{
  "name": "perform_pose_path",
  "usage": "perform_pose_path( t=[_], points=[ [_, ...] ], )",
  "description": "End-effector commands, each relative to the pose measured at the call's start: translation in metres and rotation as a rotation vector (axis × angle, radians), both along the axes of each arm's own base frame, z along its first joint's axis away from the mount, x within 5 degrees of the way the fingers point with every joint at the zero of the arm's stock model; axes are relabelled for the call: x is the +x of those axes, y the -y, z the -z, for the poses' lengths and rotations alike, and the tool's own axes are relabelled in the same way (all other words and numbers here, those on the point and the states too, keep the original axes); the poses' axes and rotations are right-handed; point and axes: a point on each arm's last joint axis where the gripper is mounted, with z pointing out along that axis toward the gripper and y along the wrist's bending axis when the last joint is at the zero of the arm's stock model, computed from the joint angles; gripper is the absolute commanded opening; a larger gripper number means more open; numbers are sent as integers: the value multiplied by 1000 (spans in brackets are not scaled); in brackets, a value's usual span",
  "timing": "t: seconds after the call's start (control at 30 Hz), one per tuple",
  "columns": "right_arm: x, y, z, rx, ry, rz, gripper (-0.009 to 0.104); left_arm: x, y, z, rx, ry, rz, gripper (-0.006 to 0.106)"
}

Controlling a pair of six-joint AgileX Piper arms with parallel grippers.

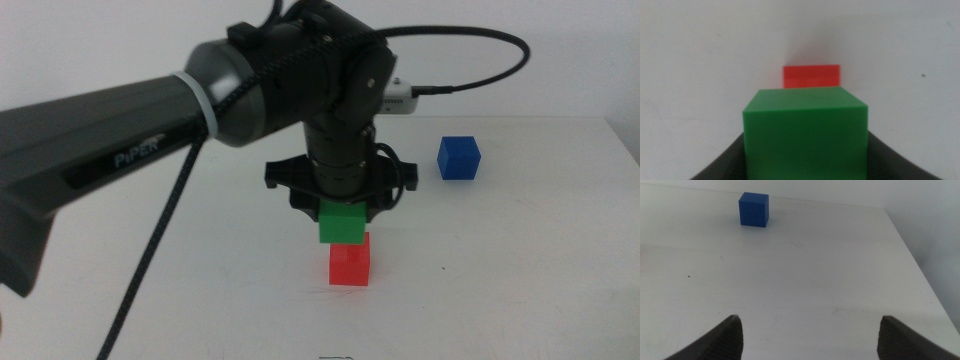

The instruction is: Stack red cubes first, then green, then blue cubes in a specific spot.

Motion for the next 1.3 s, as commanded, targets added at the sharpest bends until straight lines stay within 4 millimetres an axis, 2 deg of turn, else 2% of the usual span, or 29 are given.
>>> perform_pose_path(
  t=[0.0, 0.57, 1.0, 1.27],
  points=[
    [0, 0, -14, -17, 117, -1, 82, -5, 2, -25, -66, 84, -10, 18],
    [0, 0, -14, -17, 117, -1, 82, 11, 20, 9, -94, 77, -35, 18],
    [0, 0, -14, -17, 117, -1, 82, 14, 18, 14, -50, 90, -27, 18],
    [0, 0, -14, -17, 117, -1, 82, 17, 22, 27, -39, 64, -27, 18]
  ],
)
